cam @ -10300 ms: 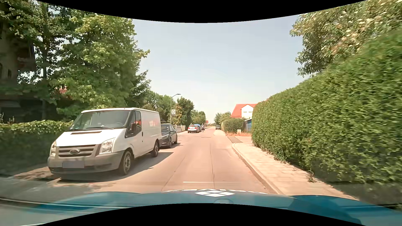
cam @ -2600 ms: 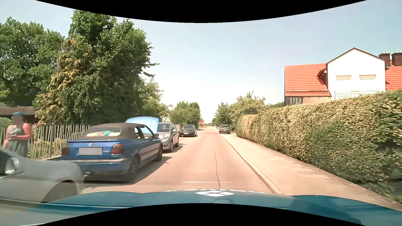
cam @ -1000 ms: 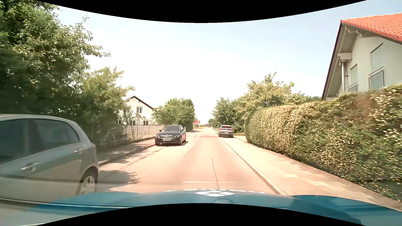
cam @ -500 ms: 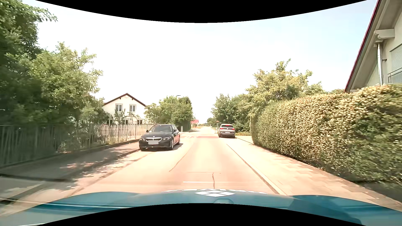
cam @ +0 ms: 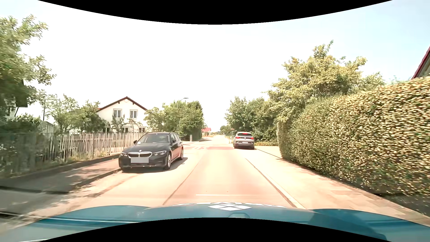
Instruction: Follow the waypoints while adhering to traffic rules and regulations
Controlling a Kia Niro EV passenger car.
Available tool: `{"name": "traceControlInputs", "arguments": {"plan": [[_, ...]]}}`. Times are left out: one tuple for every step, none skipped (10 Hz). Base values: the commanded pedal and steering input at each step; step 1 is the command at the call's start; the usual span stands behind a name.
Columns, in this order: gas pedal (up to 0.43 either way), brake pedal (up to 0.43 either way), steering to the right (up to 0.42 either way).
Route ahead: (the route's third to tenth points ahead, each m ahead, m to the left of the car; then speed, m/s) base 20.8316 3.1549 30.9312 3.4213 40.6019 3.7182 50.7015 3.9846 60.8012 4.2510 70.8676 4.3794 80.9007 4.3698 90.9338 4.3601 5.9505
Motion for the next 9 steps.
{"name": "traceControlInputs", "arguments": {"plan": [[0.157,0.0,0.004],[0.157,0.0,0.001],[0.157,0.0,0.0],[0.157,0.0,-0.002],[0.157,0.0,-0.005],[0.157,0.0,-0.008],[0.157,0.0,-0.009],[0.157,0.0,-0.014],[0.157,0.0,-0.023]]}}
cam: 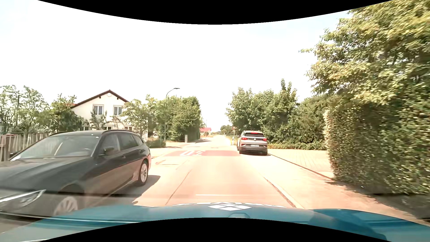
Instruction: Follow the waypoints while adhering to traffic rules and regulations
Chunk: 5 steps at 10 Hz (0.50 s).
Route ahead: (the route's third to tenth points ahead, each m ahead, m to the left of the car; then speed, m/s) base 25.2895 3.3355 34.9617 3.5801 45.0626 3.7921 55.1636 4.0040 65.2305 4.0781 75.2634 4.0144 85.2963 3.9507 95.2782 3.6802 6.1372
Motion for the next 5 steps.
{"name": "traceControlInputs", "arguments": {"plan": [[0.157,0.0,-0.031],[0.157,0.0,-0.039],[0.157,0.0,-0.048],[0.157,0.0,-0.054],[0.157,0.0,-0.057]]}}
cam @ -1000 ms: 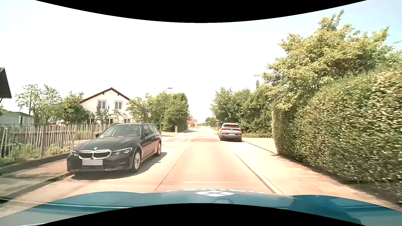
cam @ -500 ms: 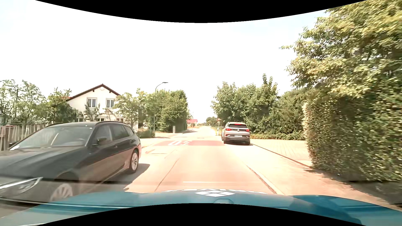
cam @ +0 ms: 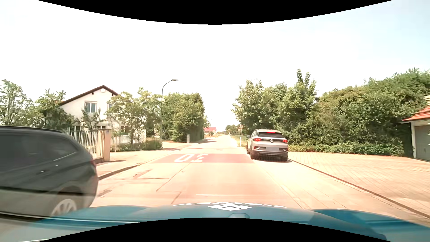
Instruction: Follow the waypoints while adhering to traffic rules and regulations
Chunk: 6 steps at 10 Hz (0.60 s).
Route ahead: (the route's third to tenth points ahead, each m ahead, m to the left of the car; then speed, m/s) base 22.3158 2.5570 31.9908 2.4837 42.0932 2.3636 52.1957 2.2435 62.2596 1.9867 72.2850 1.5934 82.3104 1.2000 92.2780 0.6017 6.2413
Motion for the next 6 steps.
{"name": "traceControlInputs", "arguments": {"plan": [[0.157,0.0,-0.057],[0.157,0.0,-0.057],[0.157,0.0,-0.057],[0.169,0.0,-0.056],[0.169,0.0,-0.055],[0.169,0.0,-0.054]]}}
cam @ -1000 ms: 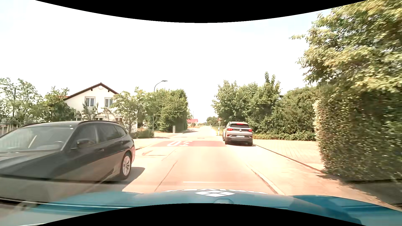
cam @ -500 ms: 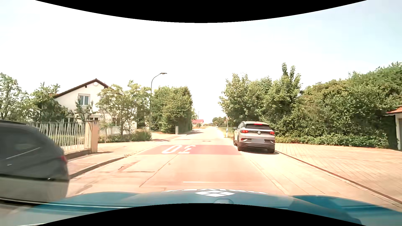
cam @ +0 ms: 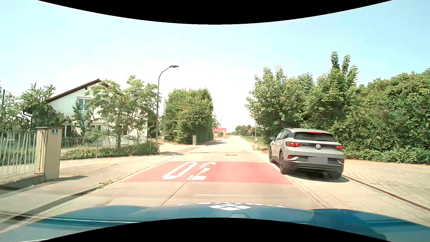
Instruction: Follow the waypoints while adhering to traffic rules and regulations
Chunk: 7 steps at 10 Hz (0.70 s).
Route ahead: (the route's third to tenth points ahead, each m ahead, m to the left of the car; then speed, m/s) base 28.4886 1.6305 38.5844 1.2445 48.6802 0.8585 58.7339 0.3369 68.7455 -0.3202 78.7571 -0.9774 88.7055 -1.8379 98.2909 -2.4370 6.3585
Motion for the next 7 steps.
{"name": "traceControlInputs", "arguments": {"plan": [[0.169,0.0,-0.05],[0.177,0.0,-0.047],[0.177,0.0,-0.038],[0.177,0.0,-0.026],[0.177,0.0,-0.018],[0.177,0.0,-0.009],[0.177,0.0,0.001]]}}
